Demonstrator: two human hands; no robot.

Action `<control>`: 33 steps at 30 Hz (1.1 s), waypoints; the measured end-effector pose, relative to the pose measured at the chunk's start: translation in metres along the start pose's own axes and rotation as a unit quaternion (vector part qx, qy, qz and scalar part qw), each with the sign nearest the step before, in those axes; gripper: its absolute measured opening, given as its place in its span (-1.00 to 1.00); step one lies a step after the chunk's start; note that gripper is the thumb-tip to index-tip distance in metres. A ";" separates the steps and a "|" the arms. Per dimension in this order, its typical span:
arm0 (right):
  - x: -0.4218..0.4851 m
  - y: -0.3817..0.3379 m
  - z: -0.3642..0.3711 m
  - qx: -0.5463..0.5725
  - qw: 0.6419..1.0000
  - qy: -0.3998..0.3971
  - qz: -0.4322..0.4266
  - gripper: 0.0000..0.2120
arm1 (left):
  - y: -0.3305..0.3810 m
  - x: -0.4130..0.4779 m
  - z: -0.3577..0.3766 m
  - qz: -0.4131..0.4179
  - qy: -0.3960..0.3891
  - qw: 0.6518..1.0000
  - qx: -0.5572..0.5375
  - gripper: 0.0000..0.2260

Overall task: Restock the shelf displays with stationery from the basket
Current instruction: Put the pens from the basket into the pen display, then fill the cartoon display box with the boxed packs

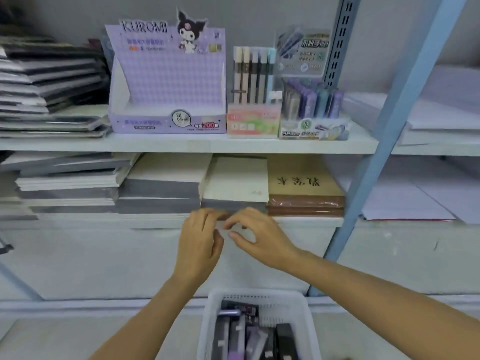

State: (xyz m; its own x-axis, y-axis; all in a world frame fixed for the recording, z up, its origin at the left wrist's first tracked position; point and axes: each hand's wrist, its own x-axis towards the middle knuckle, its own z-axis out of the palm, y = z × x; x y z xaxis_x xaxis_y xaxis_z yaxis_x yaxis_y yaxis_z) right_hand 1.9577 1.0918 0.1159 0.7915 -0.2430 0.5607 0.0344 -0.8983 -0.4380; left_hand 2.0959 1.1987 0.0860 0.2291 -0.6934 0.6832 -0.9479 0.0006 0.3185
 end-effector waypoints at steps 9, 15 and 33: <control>-0.135 0.091 0.147 0.015 0.933 -0.209 0.293 -0.76 | -0.046 -0.165 0.093 -0.183 -0.349 0.919 0.015 -0.55; -0.164 0.115 0.201 -0.029 0.909 -0.237 0.342 -0.69 | -0.057 -0.198 0.106 -0.192 -0.389 0.900 0.048 -0.43; -0.173 0.115 0.203 0.162 0.889 -0.145 0.402 -0.84 | -0.059 -0.204 0.124 -0.419 -0.178 0.873 -0.176 -0.70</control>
State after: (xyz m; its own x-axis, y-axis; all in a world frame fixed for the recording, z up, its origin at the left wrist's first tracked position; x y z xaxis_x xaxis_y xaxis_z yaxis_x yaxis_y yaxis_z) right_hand 1.9486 1.1046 -0.1739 0.7617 -0.6128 -0.2102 -0.4779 -0.3124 -0.8210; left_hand 2.0779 1.2508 -0.1541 0.6665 -0.7367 -0.1143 -0.3402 -0.4370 0.8327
